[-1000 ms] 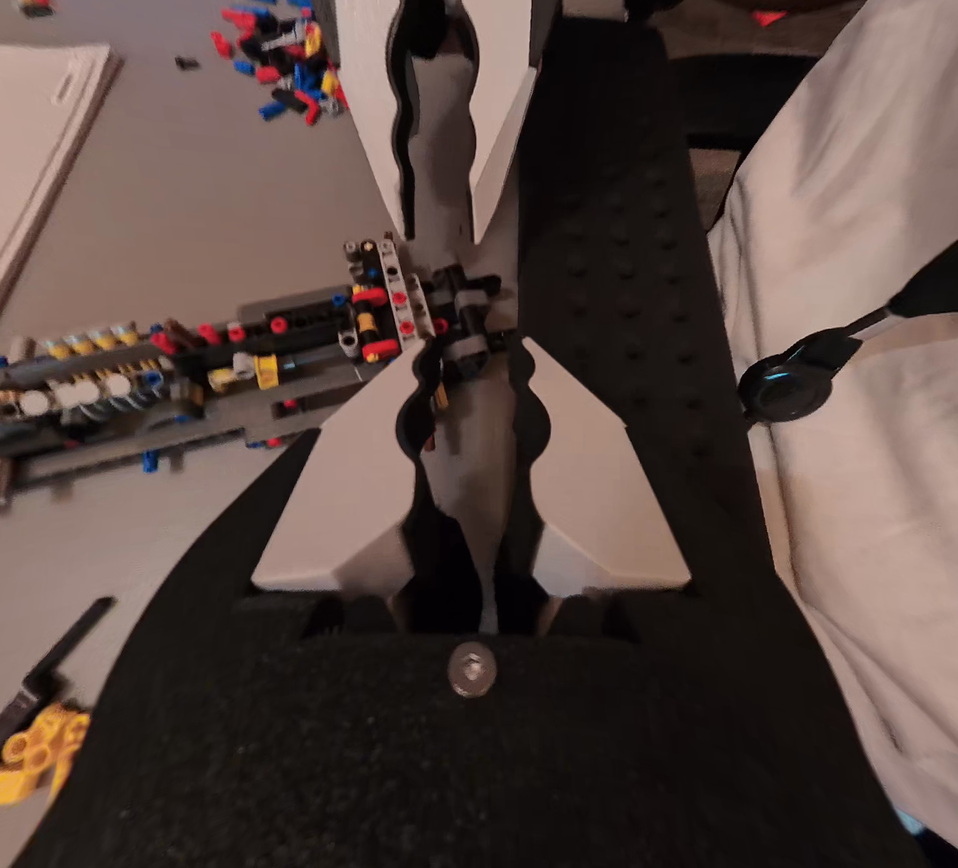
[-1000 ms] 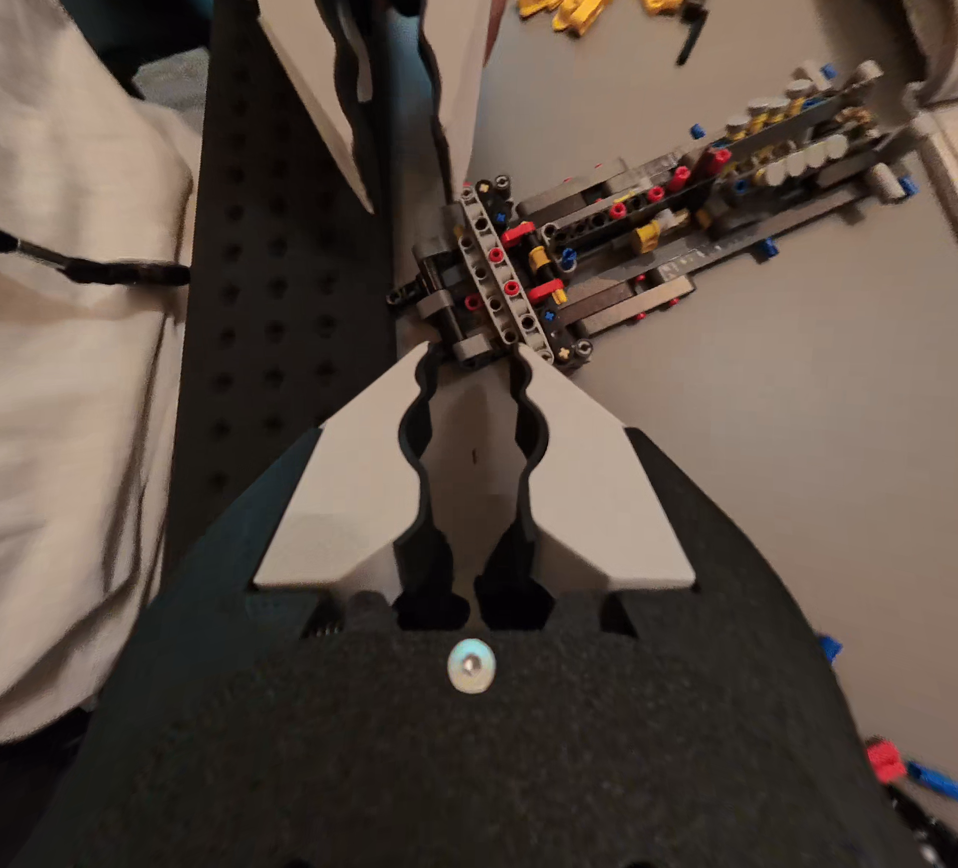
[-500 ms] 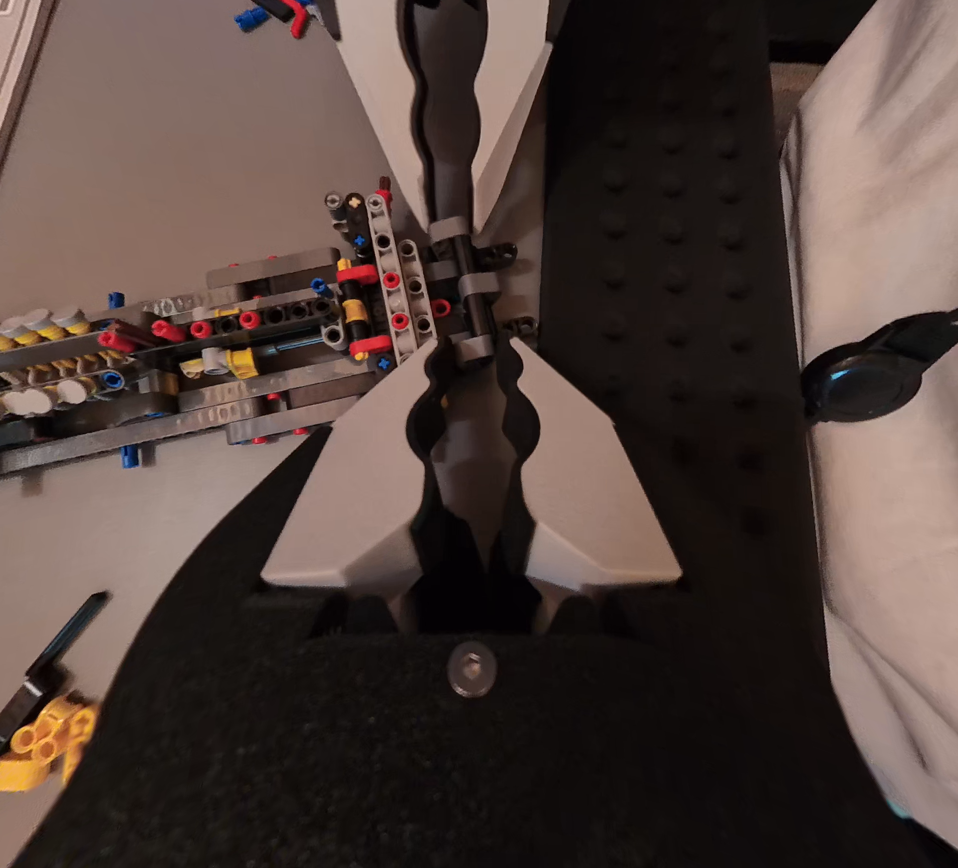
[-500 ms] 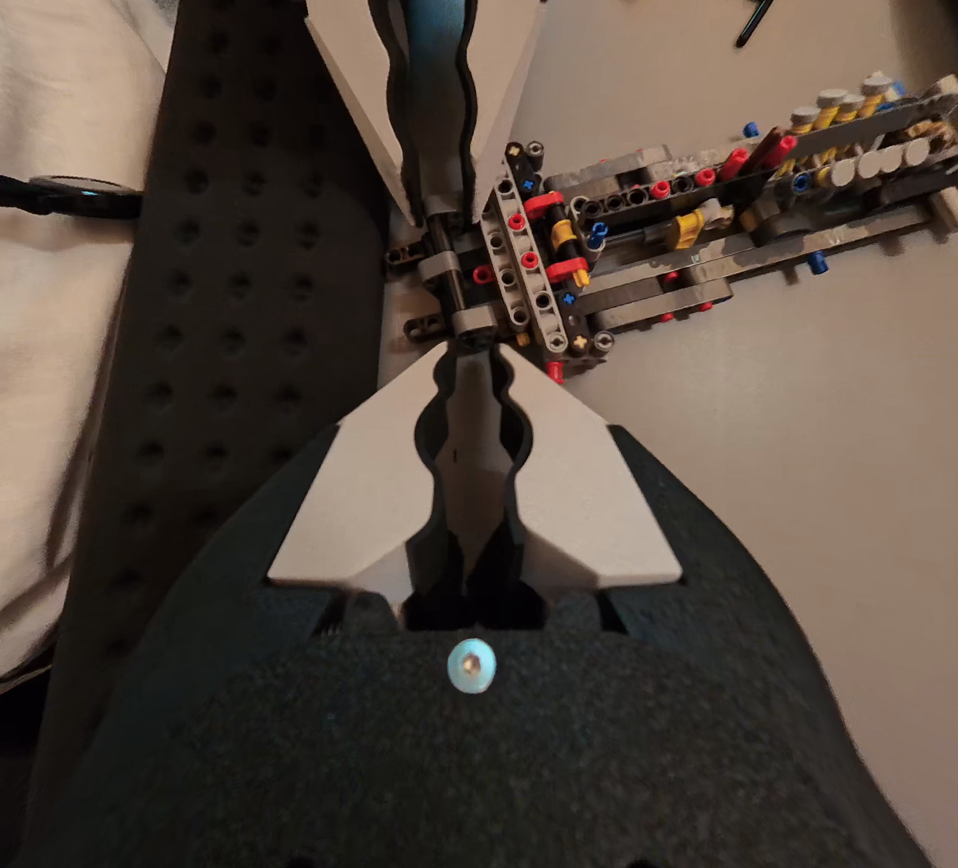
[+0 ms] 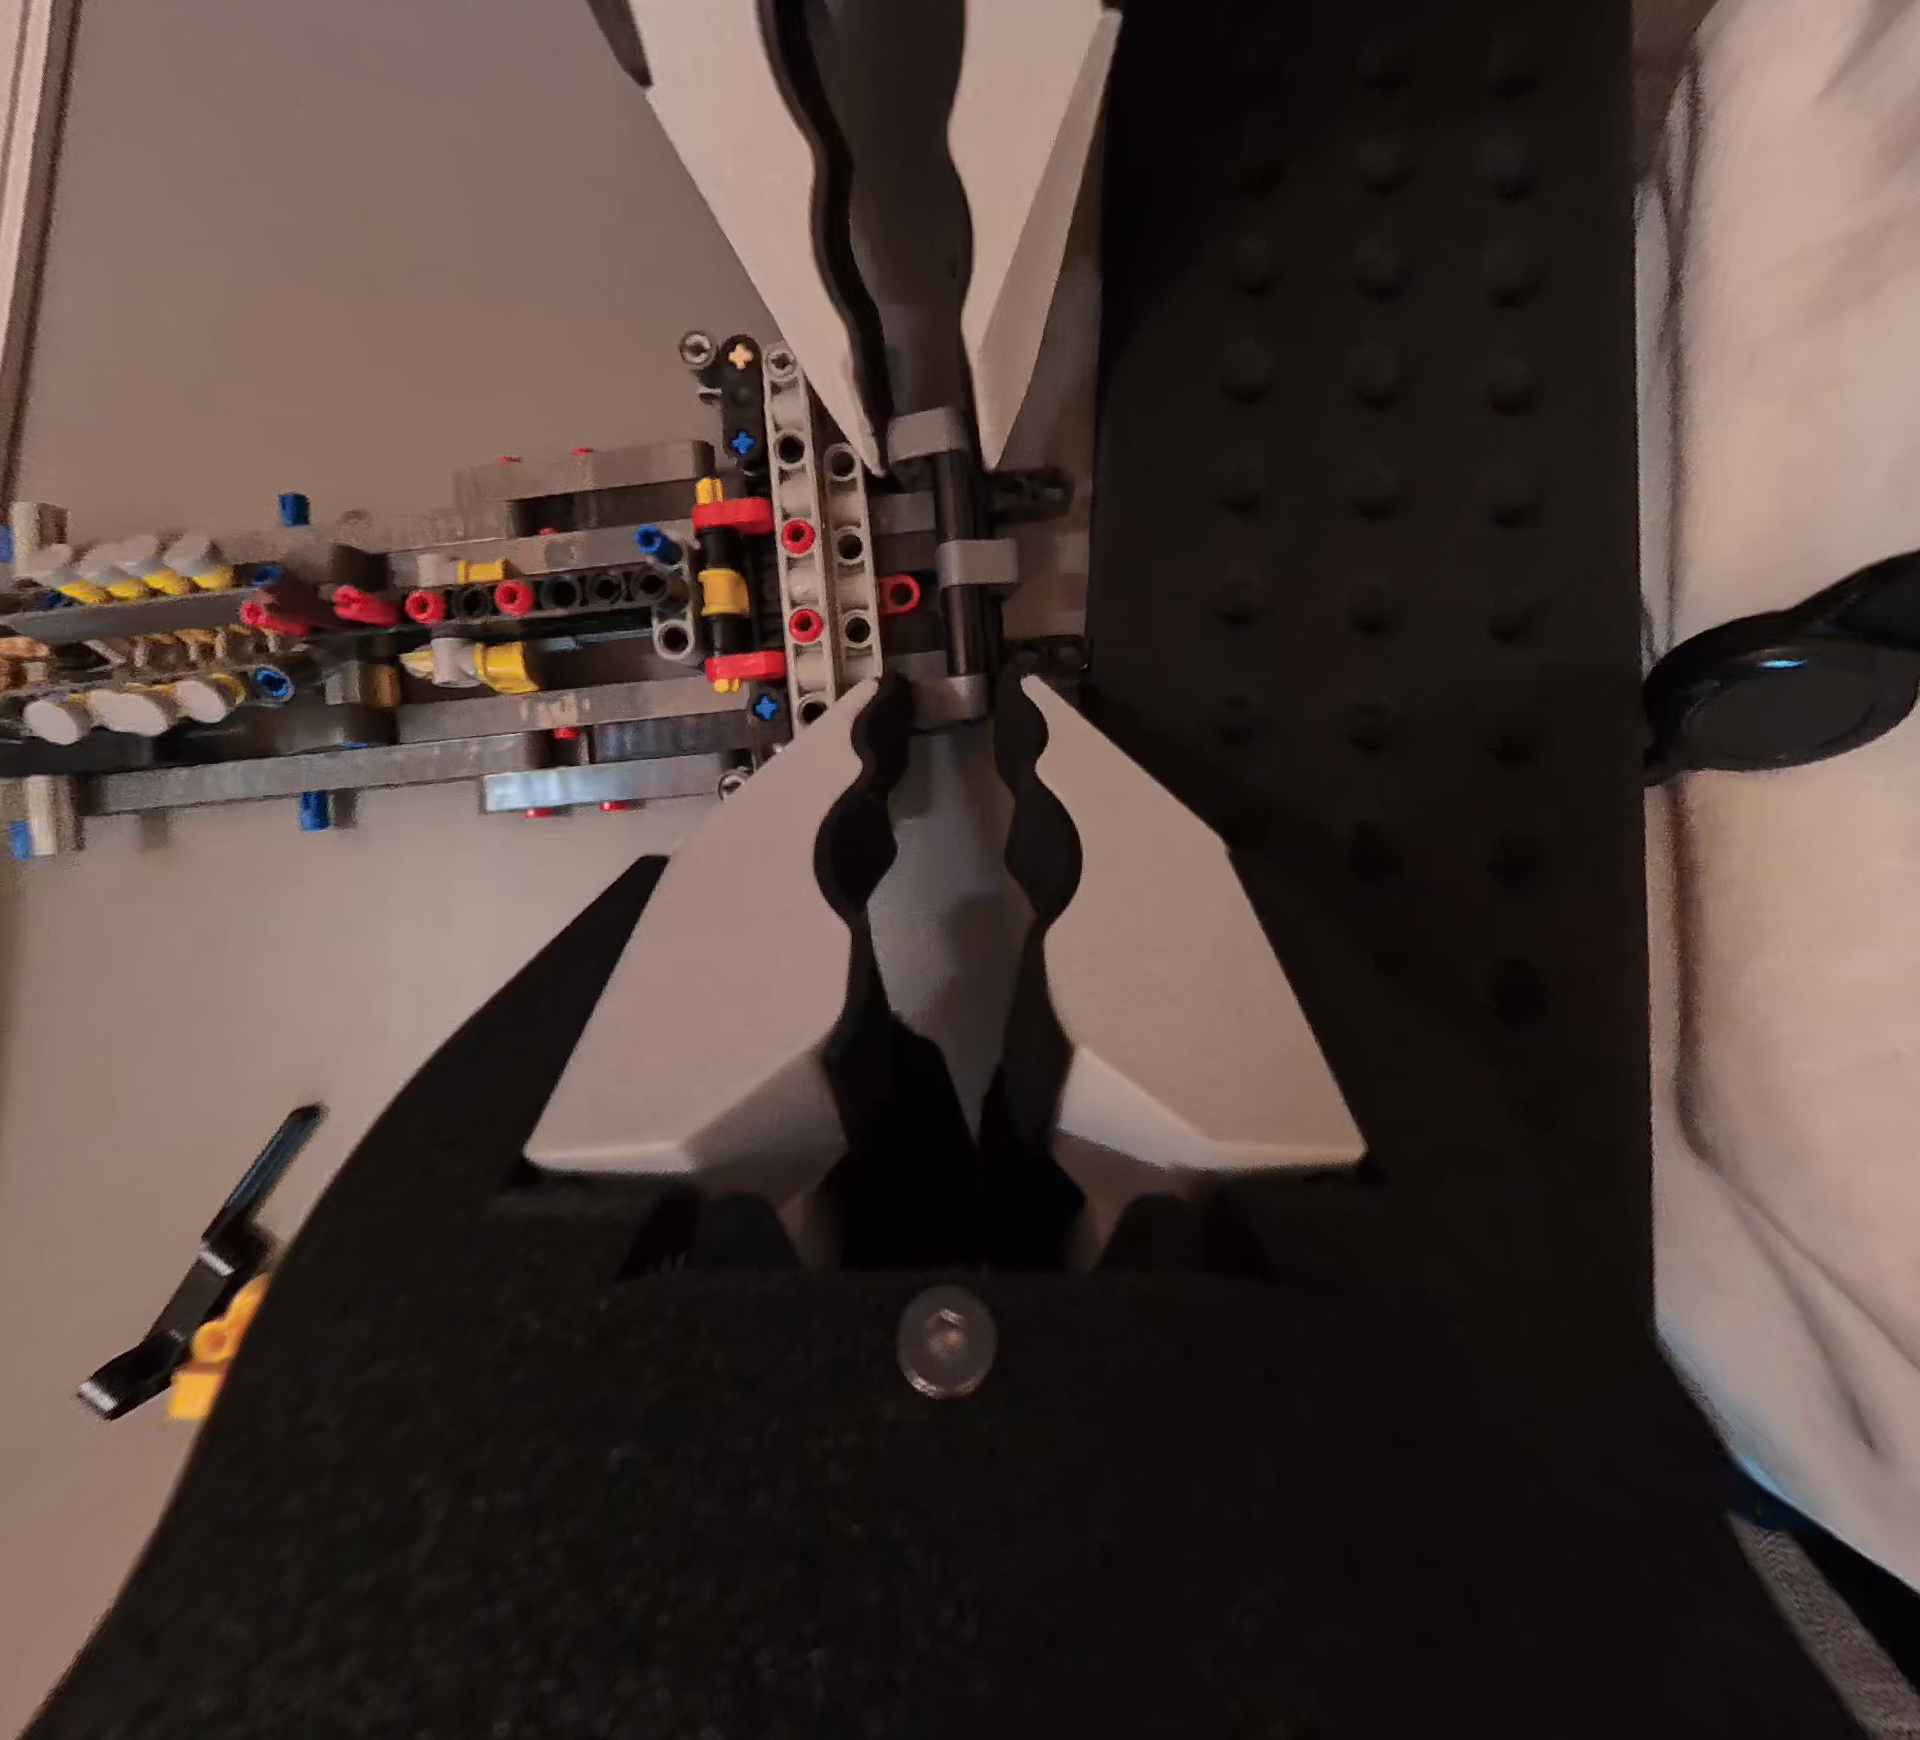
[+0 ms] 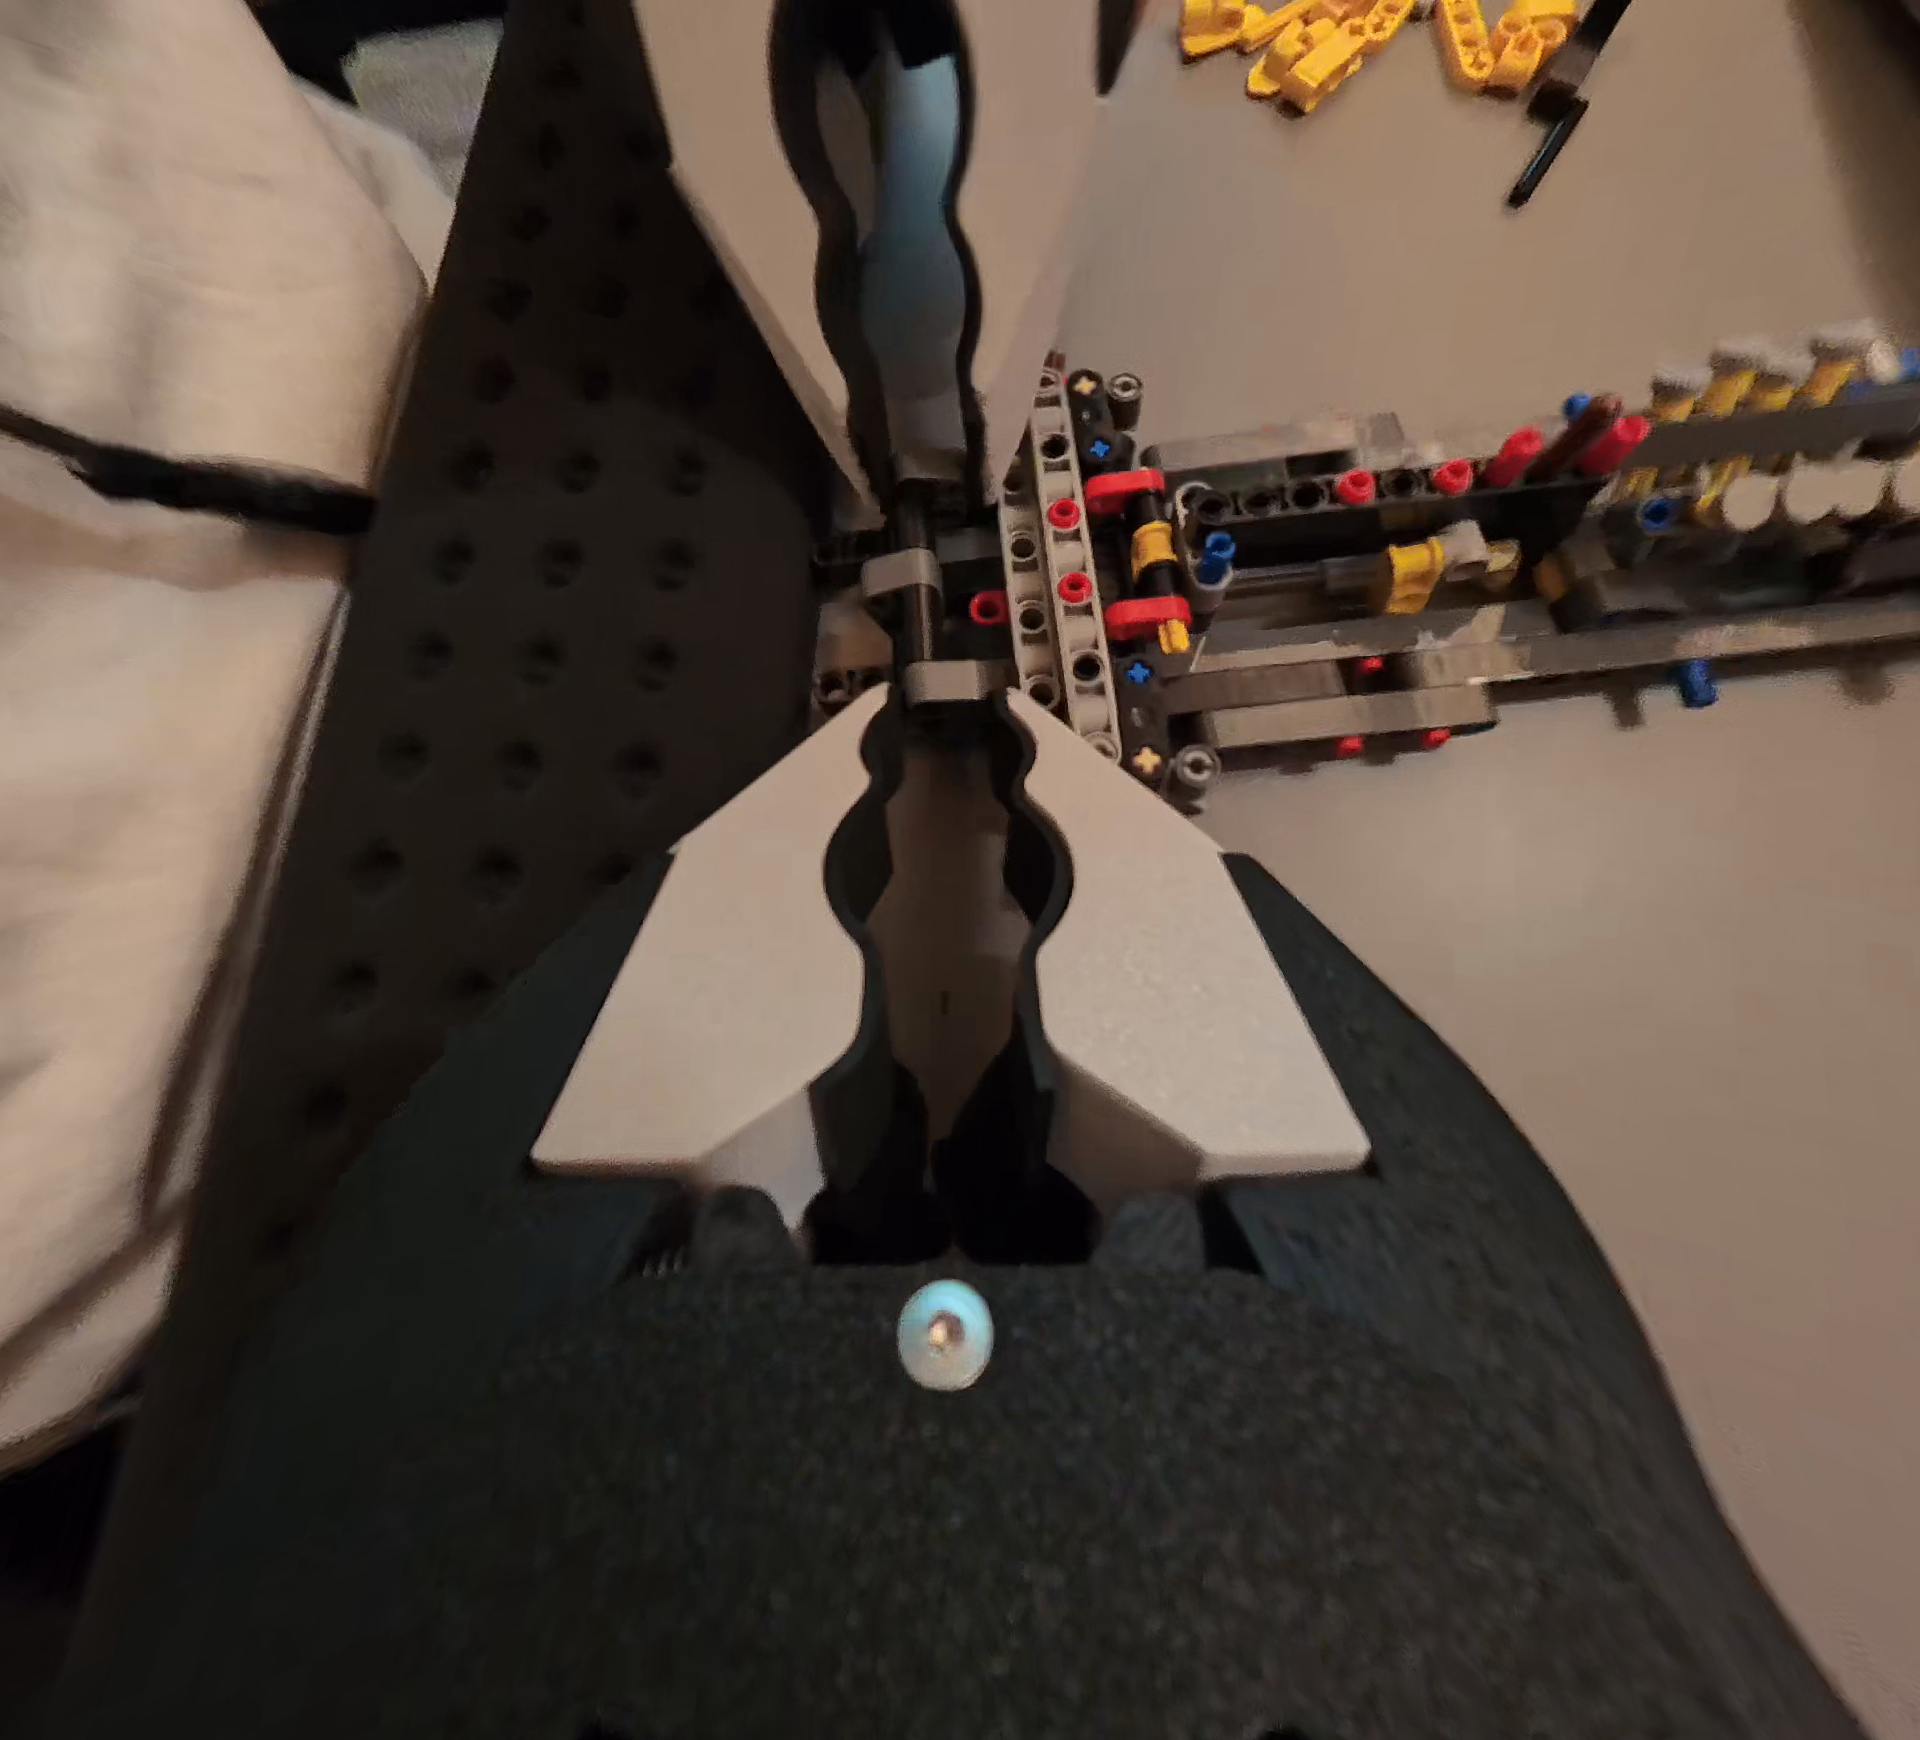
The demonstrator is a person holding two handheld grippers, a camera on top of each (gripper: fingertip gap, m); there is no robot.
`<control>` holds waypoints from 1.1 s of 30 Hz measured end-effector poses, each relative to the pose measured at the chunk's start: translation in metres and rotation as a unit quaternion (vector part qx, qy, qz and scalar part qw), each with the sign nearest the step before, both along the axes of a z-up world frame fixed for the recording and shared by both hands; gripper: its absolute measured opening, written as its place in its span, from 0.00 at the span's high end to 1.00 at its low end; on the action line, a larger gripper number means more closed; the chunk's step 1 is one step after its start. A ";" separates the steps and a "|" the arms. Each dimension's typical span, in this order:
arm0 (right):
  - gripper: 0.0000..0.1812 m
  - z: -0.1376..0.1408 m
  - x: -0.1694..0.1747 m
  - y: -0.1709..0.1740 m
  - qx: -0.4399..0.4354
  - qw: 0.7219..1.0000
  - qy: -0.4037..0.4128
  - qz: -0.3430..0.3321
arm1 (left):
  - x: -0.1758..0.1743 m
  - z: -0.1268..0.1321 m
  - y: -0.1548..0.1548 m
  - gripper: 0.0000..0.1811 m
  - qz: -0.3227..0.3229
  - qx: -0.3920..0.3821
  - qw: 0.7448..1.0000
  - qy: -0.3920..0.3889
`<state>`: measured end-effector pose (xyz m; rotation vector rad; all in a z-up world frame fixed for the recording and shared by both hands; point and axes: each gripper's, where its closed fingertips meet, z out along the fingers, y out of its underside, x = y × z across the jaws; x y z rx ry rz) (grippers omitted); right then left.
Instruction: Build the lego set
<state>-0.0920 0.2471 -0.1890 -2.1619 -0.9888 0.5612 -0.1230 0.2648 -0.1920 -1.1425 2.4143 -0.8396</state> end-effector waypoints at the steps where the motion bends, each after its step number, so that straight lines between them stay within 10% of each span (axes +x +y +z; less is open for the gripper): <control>1: 0.92 0.001 0.000 0.000 -0.017 0.999 0.022 -0.015 | 0.000 0.000 0.001 0.92 -0.003 0.014 1.000 -0.002; 19: 0.91 -0.002 0.017 0.010 -0.086 0.966 0.093 -0.225 | 0.025 0.003 0.021 0.92 -0.089 0.119 0.986 -0.076; 33: 0.92 -0.002 -0.023 0.041 -0.080 0.943 0.073 -0.316 | -0.009 0.000 0.066 0.92 -0.036 0.118 0.992 0.007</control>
